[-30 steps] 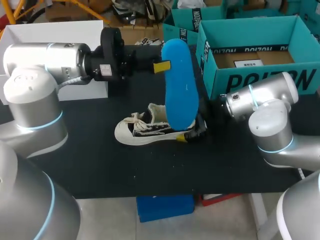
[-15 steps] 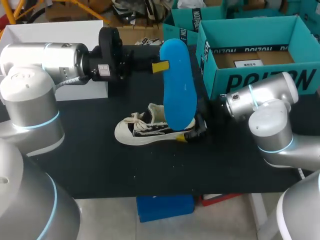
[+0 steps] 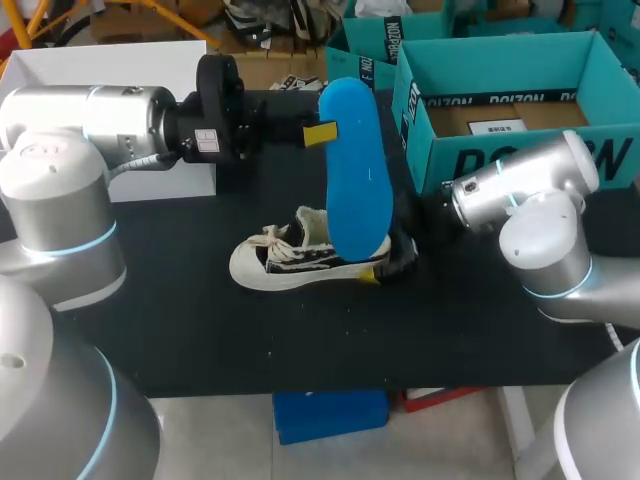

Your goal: Take the shoe out of the shoebox, open the shoe tongue, remove and reinsert the insole, then place the shoe into the shoebox

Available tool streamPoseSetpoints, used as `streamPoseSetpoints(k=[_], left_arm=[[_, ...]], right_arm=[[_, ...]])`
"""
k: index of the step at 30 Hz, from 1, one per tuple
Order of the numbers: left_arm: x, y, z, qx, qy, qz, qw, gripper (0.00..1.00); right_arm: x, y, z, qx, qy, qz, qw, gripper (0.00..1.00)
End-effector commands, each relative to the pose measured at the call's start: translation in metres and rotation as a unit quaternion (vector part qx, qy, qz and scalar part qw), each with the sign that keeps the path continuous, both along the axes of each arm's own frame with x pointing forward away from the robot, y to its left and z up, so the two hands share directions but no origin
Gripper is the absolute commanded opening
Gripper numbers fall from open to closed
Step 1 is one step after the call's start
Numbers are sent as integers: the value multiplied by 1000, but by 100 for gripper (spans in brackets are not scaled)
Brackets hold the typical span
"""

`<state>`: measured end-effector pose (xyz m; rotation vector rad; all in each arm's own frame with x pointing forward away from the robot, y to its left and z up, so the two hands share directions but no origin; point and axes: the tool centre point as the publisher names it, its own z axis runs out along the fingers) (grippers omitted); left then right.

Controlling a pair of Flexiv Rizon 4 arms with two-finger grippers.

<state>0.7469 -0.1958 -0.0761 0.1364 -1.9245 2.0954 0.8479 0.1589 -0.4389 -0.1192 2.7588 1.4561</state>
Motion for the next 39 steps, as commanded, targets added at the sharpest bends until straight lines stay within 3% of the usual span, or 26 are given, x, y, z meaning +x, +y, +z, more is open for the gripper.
streamPoseSetpoints(k=[1, 16, 28, 39], left_arm=[[-1, -2, -1, -1, 0, 3, 1000, 0], [-1, -2, -1, -1, 0, 3, 1000, 0], [-1, -2, -1, -1, 0, 3, 1000, 0], [-1, -2, -1, -1, 0, 3, 1000, 0]], right_arm=[[0, -13, 24, -52, 1, 4, 999, 100], [2, -25, 55, -211, 2, 16, 977, 100], [4, -15, 69, -320, -4, 8, 947, 100], [4, -4, 74, -379, -9, 16, 925, 100]])
